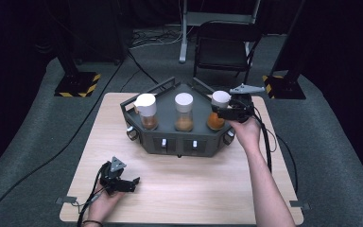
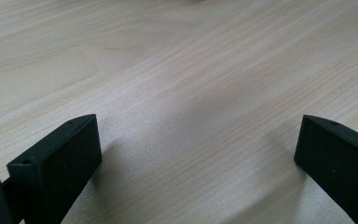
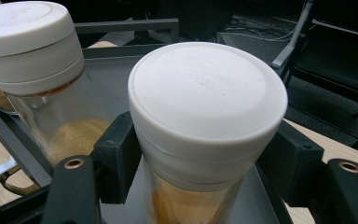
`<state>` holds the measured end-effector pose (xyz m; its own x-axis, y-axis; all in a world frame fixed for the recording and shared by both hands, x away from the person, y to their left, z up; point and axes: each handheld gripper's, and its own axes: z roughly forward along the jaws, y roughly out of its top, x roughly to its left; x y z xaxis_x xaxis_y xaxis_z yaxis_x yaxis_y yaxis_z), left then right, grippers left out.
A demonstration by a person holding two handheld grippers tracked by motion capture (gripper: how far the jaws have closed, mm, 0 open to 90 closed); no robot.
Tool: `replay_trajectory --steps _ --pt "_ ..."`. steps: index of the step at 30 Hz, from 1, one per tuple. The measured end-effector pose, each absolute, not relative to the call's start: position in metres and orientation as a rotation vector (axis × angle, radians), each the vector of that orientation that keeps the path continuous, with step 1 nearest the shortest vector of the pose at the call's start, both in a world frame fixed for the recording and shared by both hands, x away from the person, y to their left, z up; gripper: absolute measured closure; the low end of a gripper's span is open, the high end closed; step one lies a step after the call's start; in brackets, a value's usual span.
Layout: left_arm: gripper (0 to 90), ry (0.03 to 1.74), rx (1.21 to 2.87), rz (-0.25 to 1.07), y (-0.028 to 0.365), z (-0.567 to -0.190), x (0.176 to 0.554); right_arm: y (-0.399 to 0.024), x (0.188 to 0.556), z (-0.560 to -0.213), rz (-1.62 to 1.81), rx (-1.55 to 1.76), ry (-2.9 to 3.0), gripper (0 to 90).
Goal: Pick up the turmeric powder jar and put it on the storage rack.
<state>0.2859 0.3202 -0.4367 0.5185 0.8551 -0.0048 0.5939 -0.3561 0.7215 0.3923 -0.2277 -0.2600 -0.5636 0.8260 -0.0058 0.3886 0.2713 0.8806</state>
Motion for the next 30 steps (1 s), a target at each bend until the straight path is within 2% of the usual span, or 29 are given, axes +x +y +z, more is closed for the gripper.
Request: replay_trajectory --steps 8,14,30 --pt "0.1 1.175 2.082 0.495 0.32 -0.437 0.286 -0.228 0.392 -0.26 1.238 1.095 2.077 33.1" --pt "0.1 1.175 2.082 0.495 0.32 -0.437 0.286 -0.227 0.394 -0.262 1.223 1.138 2.079 21.6" --pt "0.1 1.175 2.082 0.495 0.32 -0.437 0.286 -0.247 0.379 -0.274 1.249 1.142 2.066 18.4"
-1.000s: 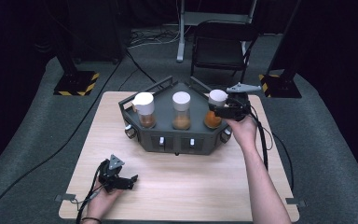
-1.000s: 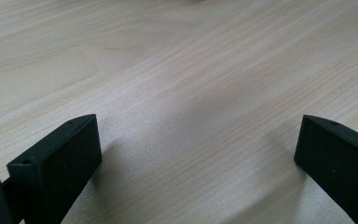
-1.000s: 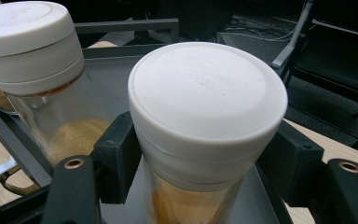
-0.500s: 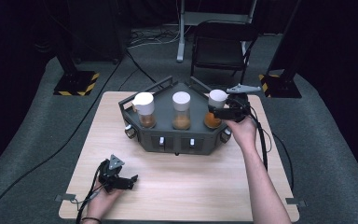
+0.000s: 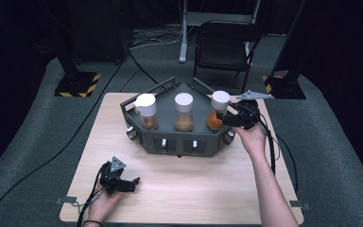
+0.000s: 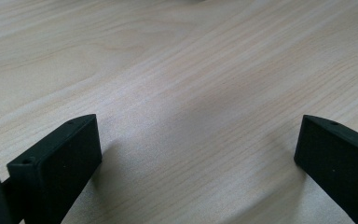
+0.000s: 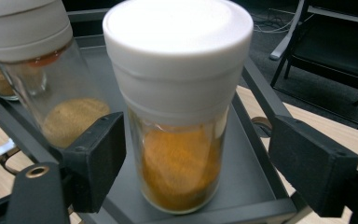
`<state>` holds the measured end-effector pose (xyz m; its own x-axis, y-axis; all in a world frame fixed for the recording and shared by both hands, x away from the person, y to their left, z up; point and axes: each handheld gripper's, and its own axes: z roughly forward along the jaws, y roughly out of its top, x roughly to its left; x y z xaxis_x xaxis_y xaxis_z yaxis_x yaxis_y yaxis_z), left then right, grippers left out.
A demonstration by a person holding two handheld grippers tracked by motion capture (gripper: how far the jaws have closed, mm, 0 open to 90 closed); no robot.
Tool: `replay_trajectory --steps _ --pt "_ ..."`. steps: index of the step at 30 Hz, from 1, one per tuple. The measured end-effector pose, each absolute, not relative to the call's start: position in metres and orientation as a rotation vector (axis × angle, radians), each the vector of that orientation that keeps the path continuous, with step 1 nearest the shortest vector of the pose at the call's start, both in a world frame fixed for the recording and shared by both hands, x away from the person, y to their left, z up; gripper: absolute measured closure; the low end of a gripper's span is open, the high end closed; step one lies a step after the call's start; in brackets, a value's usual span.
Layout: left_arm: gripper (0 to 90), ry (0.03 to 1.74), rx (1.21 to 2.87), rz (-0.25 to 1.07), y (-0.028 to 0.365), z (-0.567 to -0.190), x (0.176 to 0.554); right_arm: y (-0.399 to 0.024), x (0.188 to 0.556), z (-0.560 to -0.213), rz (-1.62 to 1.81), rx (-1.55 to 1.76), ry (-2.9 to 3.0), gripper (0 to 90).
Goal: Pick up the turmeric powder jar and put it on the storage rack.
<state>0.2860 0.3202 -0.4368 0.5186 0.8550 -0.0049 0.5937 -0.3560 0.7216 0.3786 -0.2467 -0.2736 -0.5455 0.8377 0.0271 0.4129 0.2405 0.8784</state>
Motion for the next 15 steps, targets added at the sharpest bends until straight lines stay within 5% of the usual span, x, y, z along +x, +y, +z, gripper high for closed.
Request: replay_trajectory --steps 15 --pt "0.1 1.176 2.082 0.495 0.32 -0.437 0.286 -0.253 0.36 -0.285 1.216 1.089 2.071 16.9"
